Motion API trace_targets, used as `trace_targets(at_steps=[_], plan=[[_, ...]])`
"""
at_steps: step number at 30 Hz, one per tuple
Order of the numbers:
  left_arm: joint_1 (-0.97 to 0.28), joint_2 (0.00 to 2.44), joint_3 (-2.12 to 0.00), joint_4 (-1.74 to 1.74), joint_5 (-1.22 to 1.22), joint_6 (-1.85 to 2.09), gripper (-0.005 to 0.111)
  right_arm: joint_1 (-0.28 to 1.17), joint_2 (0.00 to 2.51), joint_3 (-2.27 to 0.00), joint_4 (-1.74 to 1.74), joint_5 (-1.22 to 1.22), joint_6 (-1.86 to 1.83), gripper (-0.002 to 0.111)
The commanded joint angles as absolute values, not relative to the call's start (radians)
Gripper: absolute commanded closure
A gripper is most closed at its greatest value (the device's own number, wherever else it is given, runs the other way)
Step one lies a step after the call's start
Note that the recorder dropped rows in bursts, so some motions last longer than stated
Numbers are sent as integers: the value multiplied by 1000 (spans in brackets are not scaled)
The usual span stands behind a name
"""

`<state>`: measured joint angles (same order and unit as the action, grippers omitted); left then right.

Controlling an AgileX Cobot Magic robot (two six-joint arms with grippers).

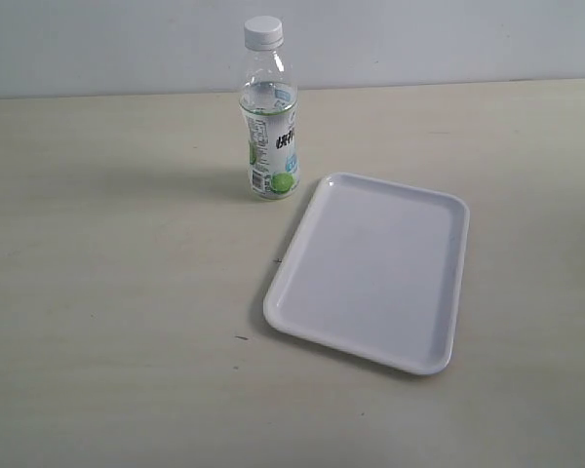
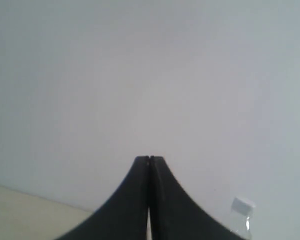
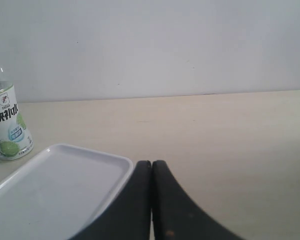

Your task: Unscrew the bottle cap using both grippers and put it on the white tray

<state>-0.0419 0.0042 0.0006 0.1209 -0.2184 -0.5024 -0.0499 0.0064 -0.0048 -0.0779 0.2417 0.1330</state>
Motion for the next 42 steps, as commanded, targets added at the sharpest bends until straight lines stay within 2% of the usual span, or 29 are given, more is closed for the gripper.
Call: trace_targets(at_steps=[1, 6, 11, 14, 18, 24, 30, 34, 38, 42], plan=[[-42, 0, 0, 112, -303, -578, 107, -55, 0, 0, -80, 238, 132, 108], [-42, 0, 0, 142, -341, -720, 107, -55, 0, 0, -80, 238, 132, 108], [-44, 65, 0, 555, -499, -954, 107, -55, 0, 0, -80, 238, 132, 108], [-44, 156, -1, 638, -608, -1008, 107, -55, 0, 0, -80, 238, 132, 108], [-42, 318, -83, 562, -624, -928, 107, -55, 0, 0, -80, 238, 132, 108], [-42, 689, -257, 511, -626, -725, 107, -55, 0, 0, -80, 238, 132, 108], [-42, 1006, -453, 589, -609, -715, 107, -55, 0, 0, -77, 238, 132, 108], [-44, 1166, -567, 715, -454, -775, 107, -55, 0, 0, -77, 238, 132, 108], [-44, 1306, -604, 877, -393, -818, 107, -55, 0, 0, -77, 238, 132, 108], [-52, 1426, -604, 936, -467, -820, 107, -55, 0, 0, -77, 238, 132, 108]])
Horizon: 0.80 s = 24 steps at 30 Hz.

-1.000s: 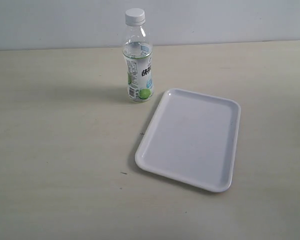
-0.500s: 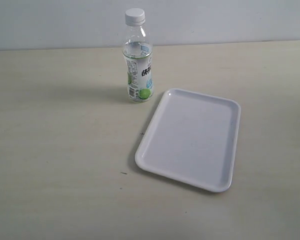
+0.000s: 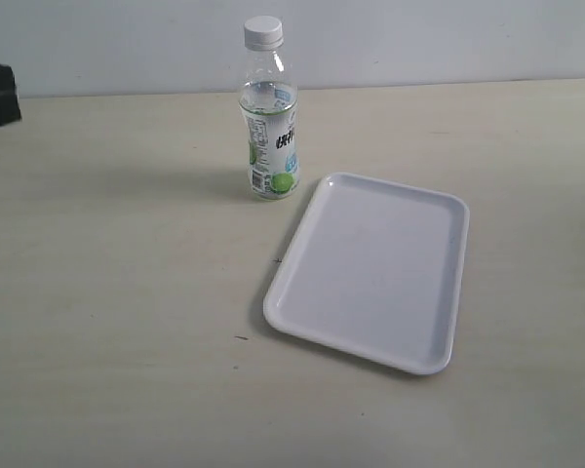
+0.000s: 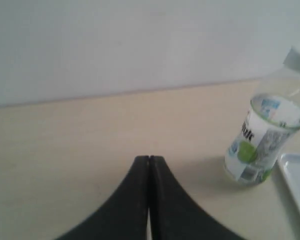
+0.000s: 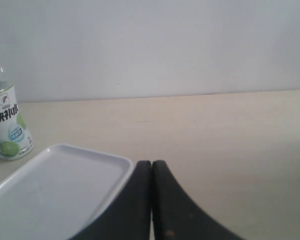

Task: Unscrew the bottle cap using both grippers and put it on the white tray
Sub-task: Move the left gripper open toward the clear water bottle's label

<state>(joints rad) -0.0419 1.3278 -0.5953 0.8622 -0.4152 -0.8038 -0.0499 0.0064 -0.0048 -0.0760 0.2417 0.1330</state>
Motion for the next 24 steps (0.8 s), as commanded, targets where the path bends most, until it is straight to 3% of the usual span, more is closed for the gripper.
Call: trace_targets(at_steps=[1, 7, 18, 21, 24], plan=[[-52, 1457, -604, 974, -519, -817, 107, -55, 0, 0, -77, 238, 132, 108], [-52, 1600, -608, 1148, -814, -627, 107, -55, 0, 0, -77, 238, 132, 108], [-73, 1868, -689, 1027, -1087, -349, 106, -55, 0, 0, -77, 238, 132, 108], [-134, 1965, -770, 1006, -1087, -349, 84, -55, 0, 0, -77, 238, 132, 108], [-189, 2026, -840, 1003, -1087, -349, 49, -55, 0, 0, -77, 238, 132, 108]])
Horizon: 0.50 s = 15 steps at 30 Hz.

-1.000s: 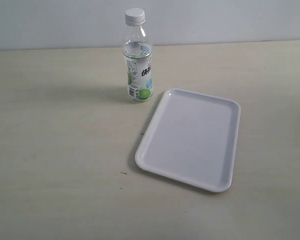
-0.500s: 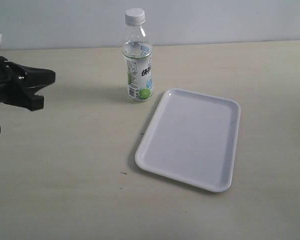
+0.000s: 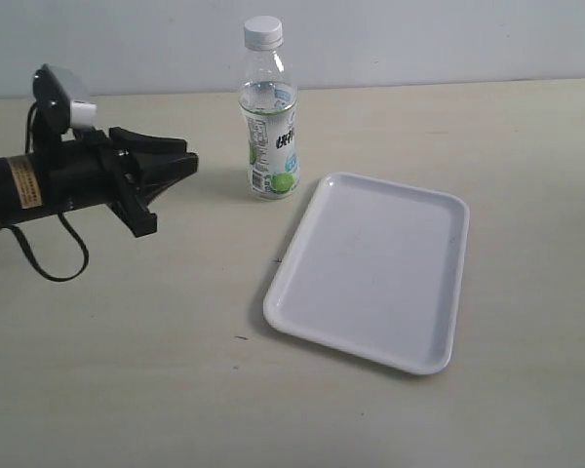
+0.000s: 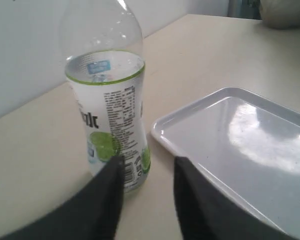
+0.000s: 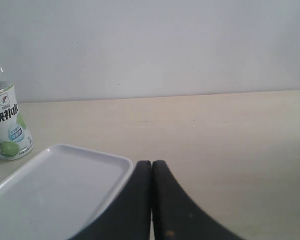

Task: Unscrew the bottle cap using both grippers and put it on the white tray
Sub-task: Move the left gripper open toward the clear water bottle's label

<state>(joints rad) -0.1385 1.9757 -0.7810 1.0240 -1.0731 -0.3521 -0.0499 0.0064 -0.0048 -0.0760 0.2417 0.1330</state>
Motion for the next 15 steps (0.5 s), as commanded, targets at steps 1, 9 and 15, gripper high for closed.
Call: trace_targets(at_steps=[1, 9, 15], plan=[[-197, 2038, -851, 996, -1087, -349, 45, -55, 0, 0, -77, 238, 132, 108], [-200, 2071, -866, 824, -1073, -349, 45, -55, 0, 0, -77, 238, 132, 108], [-200, 2071, -867, 819, -1073, -349, 45, -55, 0, 0, -77, 238, 132, 108]])
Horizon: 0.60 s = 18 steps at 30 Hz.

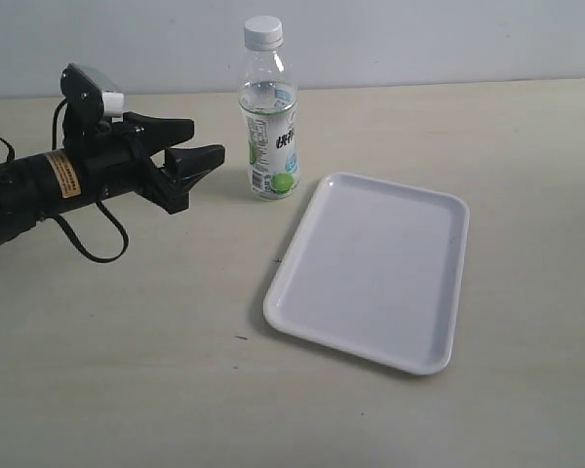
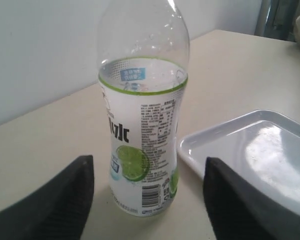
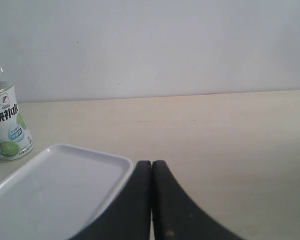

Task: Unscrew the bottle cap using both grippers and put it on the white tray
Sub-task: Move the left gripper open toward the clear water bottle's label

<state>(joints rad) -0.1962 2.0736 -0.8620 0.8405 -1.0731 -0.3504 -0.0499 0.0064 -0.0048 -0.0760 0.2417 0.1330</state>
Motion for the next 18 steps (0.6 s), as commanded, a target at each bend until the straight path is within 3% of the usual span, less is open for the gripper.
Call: trace_targets(at_steps=[1, 5, 9, 18], plan=[[-200, 2071, -867, 819, -1073, -349, 45, -55, 0, 0, -77, 238, 132, 108], [-220, 2071, -873, 821, -1072, -315, 43, -55, 0, 0, -77, 238, 132, 108], [-259, 2071, -892, 802, -1066, -307, 31, -55, 0, 0, -77, 236, 132, 108], [-323, 2071, -953, 730, -894, -277, 31, -55, 0, 0, -77, 236, 132, 108]])
